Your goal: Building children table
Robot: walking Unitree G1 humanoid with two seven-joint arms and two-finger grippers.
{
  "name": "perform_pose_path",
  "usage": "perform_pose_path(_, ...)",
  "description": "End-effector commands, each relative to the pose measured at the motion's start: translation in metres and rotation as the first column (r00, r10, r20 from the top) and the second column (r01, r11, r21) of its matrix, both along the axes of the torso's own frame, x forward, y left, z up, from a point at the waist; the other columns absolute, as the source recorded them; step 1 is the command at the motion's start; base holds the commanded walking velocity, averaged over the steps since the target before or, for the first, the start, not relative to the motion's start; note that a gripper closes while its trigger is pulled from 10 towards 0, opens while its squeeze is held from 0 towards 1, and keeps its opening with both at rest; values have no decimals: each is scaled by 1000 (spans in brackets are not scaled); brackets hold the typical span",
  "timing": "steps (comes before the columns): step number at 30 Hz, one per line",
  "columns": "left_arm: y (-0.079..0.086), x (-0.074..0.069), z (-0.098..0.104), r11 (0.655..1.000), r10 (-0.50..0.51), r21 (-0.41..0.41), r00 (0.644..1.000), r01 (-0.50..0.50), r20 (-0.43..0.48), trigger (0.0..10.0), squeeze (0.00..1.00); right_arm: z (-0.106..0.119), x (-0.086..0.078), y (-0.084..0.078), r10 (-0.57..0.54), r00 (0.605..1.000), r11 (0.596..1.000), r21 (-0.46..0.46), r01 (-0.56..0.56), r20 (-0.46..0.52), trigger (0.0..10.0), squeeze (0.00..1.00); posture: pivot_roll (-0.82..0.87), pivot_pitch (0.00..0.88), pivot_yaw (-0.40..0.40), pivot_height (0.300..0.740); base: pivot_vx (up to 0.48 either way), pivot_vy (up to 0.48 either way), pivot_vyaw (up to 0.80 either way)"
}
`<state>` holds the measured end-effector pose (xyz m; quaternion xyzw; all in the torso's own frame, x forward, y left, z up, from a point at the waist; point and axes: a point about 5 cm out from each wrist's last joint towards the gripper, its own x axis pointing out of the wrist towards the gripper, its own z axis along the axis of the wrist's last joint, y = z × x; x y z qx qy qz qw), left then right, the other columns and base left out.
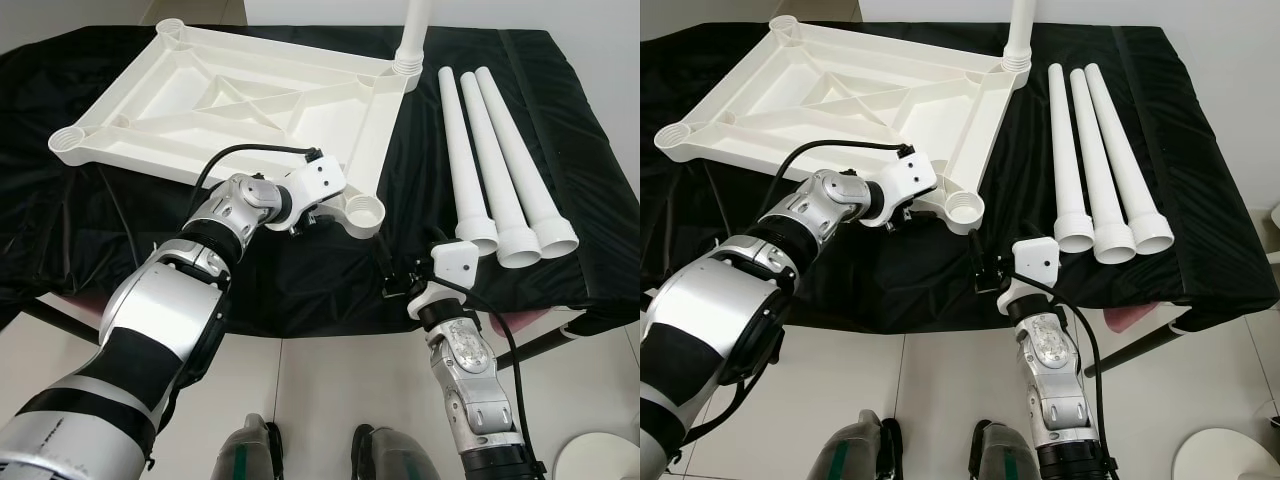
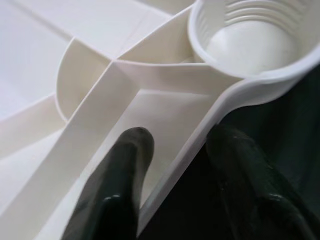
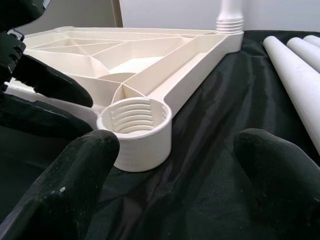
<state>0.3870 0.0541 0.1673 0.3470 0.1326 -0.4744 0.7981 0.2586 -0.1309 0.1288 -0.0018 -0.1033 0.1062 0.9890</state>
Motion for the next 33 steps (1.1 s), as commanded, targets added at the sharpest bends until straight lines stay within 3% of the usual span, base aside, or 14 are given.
perform_pose_path(1,9,-13,-37,999,19,39,988,-13,-153,0,0,-2,-1,1,6,1000,1000,-1,-6,-14,10000,0,-75,116,76,740,0,0,0)
perform_pose_path(14,8,-16,-39,1000,-3,27,986,8,-167,0,0,0,3,1,8,1000,1000,-4,-8,-9,10000,0,-61,111,73,740,0,0,0)
perform_pose_path(20,-8,-17,-33,998,-49,-52,987,41,-154,0,0,-1,5,2,7,1000,1000,-1,-7,-8,10000,0,-47,110,69,740,0,0,0)
perform_pose_path(21,-12,-17,-31,996,-54,-73,989,44,-140,353,0,-1,6,3,8,1000,1000,0,-8,-8,10000,0,-44,109,66,740,0,0,0)
perform_pose_path(22,-16,-18,-29,994,-62,-93,989,50,-132,3216,0,-1,7,4,10,1000,1000,2,-10,-8,10000,0,-41,108,66,740,0,0,0)
perform_pose_path(23,-16,-18,-29,994,-62,-93,989,50,-132,3216,0,-1,7,4,10,1000,1000,2,-10,-8,10000,0,-41,108,66,740,0,0,0)
perform_pose_path(24,-21,-18,-26,992,-75,-113,990,61,-119,4275,0,-1,7,4,13,1000,1000,3,-13,-8,10000,0,-37,108,61,740,0,0,0)
perform_pose_path(25,-24,-19,-25,990,-83,-125,990,70,-110,4275,0,0,8,5,15,1000,1000,3,-15,-7,10000,0,-37,108,61,740,0,0,0)
perform_pose_path(26,-30,-19,-22,987,-100,-137,991,88,-87,10000,0,0,9,6,21,1000,1000,3,-21,-7,10000,0,-34,107,59,740,0,0,0)
perform_pose_path(29,-33,-20,-21,985,-107,-142,991,95,-82,10000,0,0,9,6,24,1000,1000,3,-24,-7,10000,0,-32,108,56,740,0,0,0)
perform_pose_path(30,-33,-20,-20,985,-109,-143,990,96,-86,10000,1000,0,10,6,25,1000,1000,2,-25,-6,10000,0,-32,106,55,740,0,0,0)
perform_pose_path(33,-32,-19,-20,986,-111,-135,990,99,-85,10000,1000,1,11,6,27,1000,1000,2,-27,-3,10000,0,-33,105,55,740,0,0,0)
